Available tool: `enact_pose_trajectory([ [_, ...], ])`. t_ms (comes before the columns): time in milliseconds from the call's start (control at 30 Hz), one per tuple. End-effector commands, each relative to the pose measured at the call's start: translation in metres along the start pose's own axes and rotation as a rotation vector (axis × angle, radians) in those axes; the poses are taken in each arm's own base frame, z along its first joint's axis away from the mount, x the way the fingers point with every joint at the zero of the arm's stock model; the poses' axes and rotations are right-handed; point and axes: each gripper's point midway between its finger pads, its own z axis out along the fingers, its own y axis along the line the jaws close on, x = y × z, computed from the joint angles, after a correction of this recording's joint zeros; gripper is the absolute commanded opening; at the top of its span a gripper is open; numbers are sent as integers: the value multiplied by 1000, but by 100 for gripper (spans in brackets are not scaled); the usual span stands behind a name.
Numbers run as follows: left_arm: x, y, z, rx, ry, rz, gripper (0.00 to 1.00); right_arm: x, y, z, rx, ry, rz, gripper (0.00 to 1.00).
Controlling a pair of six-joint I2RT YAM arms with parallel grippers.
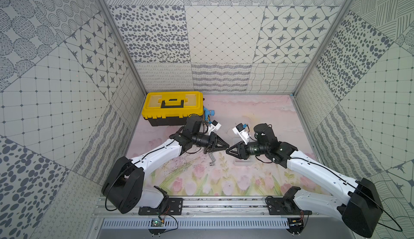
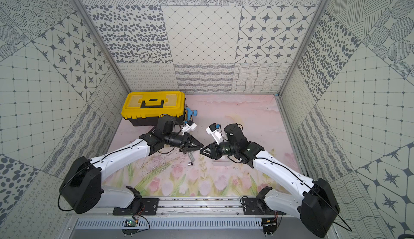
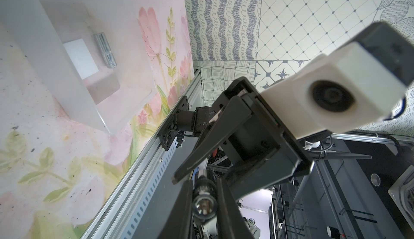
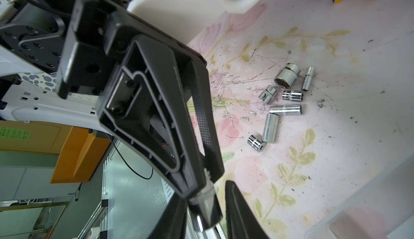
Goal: Put the socket on the desktop into the storage box
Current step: Place the socket head in the storage box.
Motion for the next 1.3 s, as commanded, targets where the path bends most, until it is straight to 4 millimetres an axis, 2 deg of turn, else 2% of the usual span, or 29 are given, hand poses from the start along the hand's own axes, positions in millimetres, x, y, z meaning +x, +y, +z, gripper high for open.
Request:
enact_pose_trajectory([
  [0,7,-3,2,17,39,42,0,-17,9,-7,-2,-52,-48,30],
  [400,5,7,5,-3,48,26,0,-18,10,-9,5,-58,-48,28],
  [567,2,7,6,-2,42,24,0,-15,9,-7,10,-53,-41,16],
  [667,0,7,6,-5,38,23,0,-15,10,-7,15,-54,-41,3],
  [700,0,10,6,-20,31,16,8,-15,9,-7,21,-58,-41,0],
  [733,-4,15,5,-48,12,7,24,-15,8,-7,25,-61,-40,0],
  [767,-6,19,3,-74,-5,-1,35,-16,7,-8,36,-65,-36,0],
  [800,-10,23,0,-104,-34,-5,43,-16,3,-9,60,-71,-31,0],
  [833,-14,25,-3,-128,-61,-4,47,-16,-3,-11,94,-78,-23,0],
  [967,-28,29,-24,-260,-195,43,53,-12,-36,-23,301,-100,26,0],
  [1167,-35,41,-60,-476,-366,108,54,5,-81,-48,578,-127,100,0],
  [1267,-32,50,-68,-518,-404,109,53,16,-95,-50,663,-116,126,0],
])
